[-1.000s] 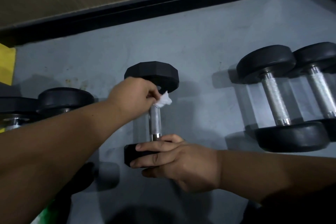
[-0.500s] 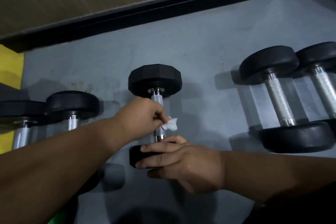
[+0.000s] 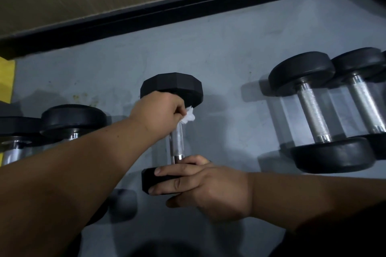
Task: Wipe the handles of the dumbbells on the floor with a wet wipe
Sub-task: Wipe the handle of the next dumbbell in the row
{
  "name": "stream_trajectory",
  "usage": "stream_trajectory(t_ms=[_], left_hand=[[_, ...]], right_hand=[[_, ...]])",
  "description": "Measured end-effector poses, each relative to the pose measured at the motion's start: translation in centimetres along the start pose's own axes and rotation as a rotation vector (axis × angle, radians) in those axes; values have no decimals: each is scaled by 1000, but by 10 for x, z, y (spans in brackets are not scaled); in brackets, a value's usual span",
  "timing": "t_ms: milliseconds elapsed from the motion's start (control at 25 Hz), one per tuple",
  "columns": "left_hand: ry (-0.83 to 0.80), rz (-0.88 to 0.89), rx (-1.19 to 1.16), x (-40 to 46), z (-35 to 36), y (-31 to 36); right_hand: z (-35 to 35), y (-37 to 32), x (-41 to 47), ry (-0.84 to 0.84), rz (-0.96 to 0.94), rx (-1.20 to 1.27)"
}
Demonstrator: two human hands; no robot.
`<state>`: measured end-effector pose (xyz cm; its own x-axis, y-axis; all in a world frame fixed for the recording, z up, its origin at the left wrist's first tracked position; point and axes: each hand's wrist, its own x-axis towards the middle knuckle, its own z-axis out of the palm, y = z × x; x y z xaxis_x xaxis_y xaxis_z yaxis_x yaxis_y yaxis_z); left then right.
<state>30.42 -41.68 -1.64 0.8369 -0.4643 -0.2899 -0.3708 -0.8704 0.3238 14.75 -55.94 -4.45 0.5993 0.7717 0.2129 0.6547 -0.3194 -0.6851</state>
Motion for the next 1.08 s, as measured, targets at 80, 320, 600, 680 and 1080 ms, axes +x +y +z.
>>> stream_trajectory(t_ms=[80, 320, 600, 680, 1080], left_hand=[[52, -12, -21, 9, 1, -3], [-6, 17, -257, 1, 12, -17], [-253, 61, -275, -34, 9, -10], [-359, 69, -294, -42, 5, -8], [-459, 169, -161, -49, -7, -12]], right_hand=[[0, 1, 0, 0, 7, -7], [0, -1, -1, 16, 17, 42], [-1, -4, 2, 6, 17, 4], [-1, -5, 3, -2, 18, -20], [4, -12, 16, -15, 48, -63]])
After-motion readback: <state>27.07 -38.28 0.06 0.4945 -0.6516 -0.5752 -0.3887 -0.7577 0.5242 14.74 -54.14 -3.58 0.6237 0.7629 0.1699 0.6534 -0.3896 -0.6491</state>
